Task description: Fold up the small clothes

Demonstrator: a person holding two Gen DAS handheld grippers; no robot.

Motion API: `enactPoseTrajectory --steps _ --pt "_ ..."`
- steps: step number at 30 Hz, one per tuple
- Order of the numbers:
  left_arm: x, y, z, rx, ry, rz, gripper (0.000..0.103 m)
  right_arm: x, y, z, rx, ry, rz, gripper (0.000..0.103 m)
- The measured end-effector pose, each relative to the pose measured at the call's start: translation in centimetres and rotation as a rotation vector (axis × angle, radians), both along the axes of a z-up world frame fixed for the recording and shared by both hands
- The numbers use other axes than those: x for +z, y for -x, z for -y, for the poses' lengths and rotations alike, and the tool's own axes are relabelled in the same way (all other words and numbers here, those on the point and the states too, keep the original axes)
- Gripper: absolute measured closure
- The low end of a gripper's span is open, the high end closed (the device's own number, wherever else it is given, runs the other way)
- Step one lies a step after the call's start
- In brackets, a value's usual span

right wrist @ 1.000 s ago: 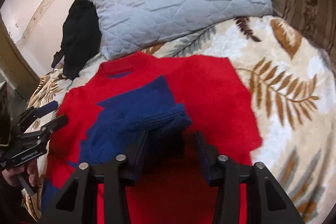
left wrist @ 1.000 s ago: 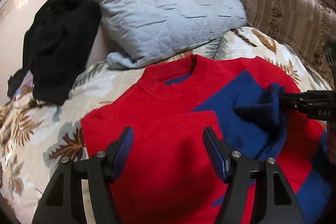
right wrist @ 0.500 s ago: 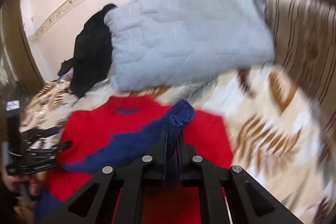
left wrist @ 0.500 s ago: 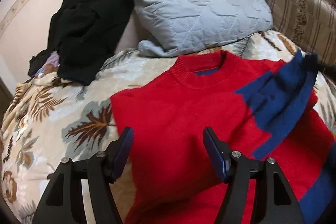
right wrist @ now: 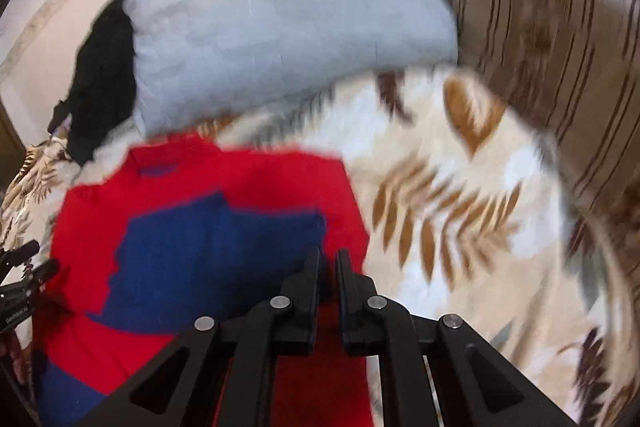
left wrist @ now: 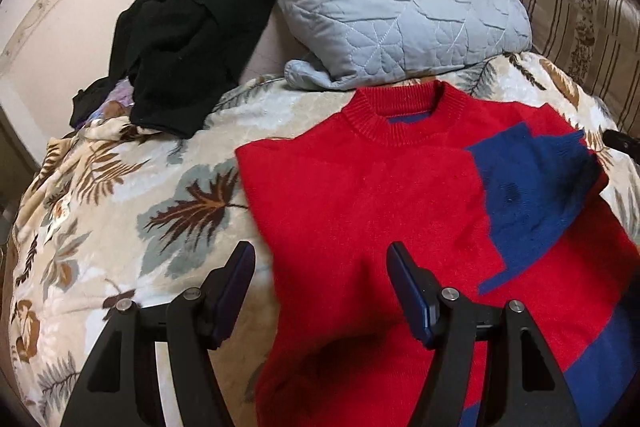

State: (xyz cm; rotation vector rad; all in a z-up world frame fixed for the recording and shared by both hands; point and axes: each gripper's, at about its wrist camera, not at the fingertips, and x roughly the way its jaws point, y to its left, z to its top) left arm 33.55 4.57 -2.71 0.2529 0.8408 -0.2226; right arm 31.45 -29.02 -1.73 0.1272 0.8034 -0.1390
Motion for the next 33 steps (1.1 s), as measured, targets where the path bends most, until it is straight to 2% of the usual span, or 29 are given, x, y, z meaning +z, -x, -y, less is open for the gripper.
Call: enactPoseTrajectory --steps 2,3,4,7,9,11,13,14,15,16,17,22,28,31,33 --pt "0.2 0.8 -0.5 0.015 0.008 0.001 0.034 0.5 -0.1 -1.2 0.079 -0.002 0.042 0.092" --pt "0.3 1.2 -0.8 0.022 0.012 -0.002 0.034 0.1 -0.6 -1.8 0.129 -0.002 0.034 0.092" --pt "0.3 1.7 -1.1 0.028 0.012 -0.004 0.034 -0.7 -1.2 -2.3 0.158 0.007 0.008 0.092" --pt "0.5 3.7 -2.1 0.046 0.015 -0.012 0.034 -4.5 -3.0 -2.5 0.165 0.015 -0.175 0.092" --pt "1.0 5.3 -2.9 0.061 0.028 -0.005 0.034 -3.9 -1.7 -2.3 0.168 0.001 -0.165 0.092" --pt "1.7 7.4 -3.7 0.079 0.055 0.006 0.034 -1.9 1.0 -2.4 0.188 0.002 -0.128 0.092" --pt "2.3 10.3 -4.3 0.088 0.077 0.011 0.034 -0.4 4.6 -2.4 0.187 -0.008 -0.106 0.082" --pt "2.5 11.5 -4.5 0.090 0.081 0.013 0.034 0.1 6.5 -2.5 0.189 -0.015 -0.100 0.067" --pt "2.8 13.1 -4.7 0.087 0.087 0.017 0.034 0.4 8.4 -2.4 0.193 -0.018 -0.093 0.036" --pt "2.9 14.6 -4.8 0.088 0.090 0.018 0.034 0.7 11.2 -2.4 0.189 -0.012 -0.073 0.023" --pt "3.0 16.2 -4.9 0.087 0.086 0.017 0.034 0.9 13.1 -2.4 0.185 -0.018 -0.053 0.017" --pt "2.4 23.2 -5.5 0.135 0.087 -0.002 0.034 0.6 21.1 -3.2 0.196 -0.007 -0.058 0.017" --pt "0.5 28.0 -5.5 0.163 0.098 -0.053 0.034 -0.4 25.7 -2.8 0.158 -0.053 -0.091 0.017" --pt "-1.1 29.0 -6.2 0.194 0.124 -0.105 0.034 -1.1 27.5 -2.8 0.149 -0.079 -0.121 0.017" --pt "-2.3 29.4 -6.3 0.207 0.111 -0.133 0.034 -1.5 27.9 -2.8 0.143 -0.098 -0.138 0.017"
